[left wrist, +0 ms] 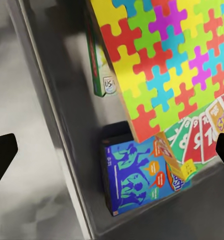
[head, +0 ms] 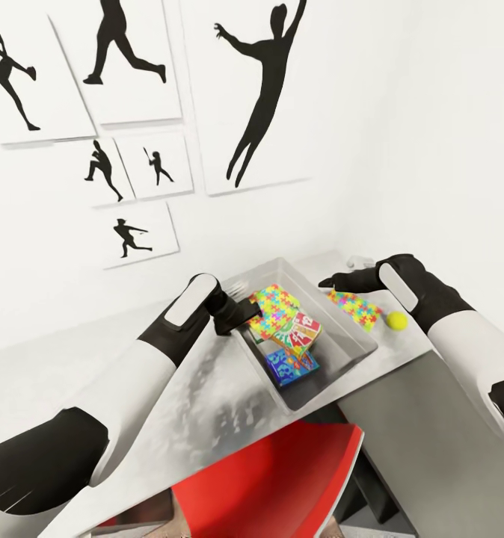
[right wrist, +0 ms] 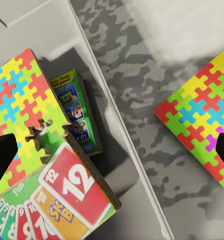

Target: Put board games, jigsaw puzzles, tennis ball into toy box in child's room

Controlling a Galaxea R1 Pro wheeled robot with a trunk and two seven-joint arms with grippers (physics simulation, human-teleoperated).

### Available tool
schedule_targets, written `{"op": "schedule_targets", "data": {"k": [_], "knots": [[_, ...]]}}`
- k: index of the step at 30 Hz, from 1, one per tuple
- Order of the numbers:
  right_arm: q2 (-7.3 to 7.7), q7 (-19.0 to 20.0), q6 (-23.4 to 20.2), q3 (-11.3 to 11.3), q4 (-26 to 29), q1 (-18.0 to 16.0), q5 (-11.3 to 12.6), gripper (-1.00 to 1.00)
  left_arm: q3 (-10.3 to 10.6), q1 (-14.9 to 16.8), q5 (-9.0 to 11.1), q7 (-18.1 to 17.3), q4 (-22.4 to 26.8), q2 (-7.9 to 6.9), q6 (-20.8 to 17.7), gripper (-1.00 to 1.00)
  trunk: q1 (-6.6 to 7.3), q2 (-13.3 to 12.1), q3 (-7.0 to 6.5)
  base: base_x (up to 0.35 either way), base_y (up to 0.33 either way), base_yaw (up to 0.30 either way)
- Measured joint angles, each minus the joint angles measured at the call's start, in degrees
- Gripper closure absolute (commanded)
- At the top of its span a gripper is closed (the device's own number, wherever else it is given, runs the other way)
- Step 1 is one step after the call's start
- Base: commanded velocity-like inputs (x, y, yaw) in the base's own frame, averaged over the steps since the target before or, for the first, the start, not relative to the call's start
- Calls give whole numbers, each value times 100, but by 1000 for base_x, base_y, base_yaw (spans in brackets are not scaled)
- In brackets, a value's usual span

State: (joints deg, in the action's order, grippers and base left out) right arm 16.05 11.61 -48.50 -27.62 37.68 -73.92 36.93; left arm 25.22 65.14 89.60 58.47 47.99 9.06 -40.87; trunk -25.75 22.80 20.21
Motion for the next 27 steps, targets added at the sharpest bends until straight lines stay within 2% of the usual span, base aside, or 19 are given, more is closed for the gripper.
{"op": "schedule_targets", "data": {"k": [21,27], "knots": [[1,10,24,-4,17,43,-36,-100,-15,93,134,80,-154,0,-24,-100,0,0,78,0,0,0],[-20,65,24,-163,19,43,-37,-100,-10,96,136,78,-213,0,-24,-100,0,0,127,0,0,0]]}}
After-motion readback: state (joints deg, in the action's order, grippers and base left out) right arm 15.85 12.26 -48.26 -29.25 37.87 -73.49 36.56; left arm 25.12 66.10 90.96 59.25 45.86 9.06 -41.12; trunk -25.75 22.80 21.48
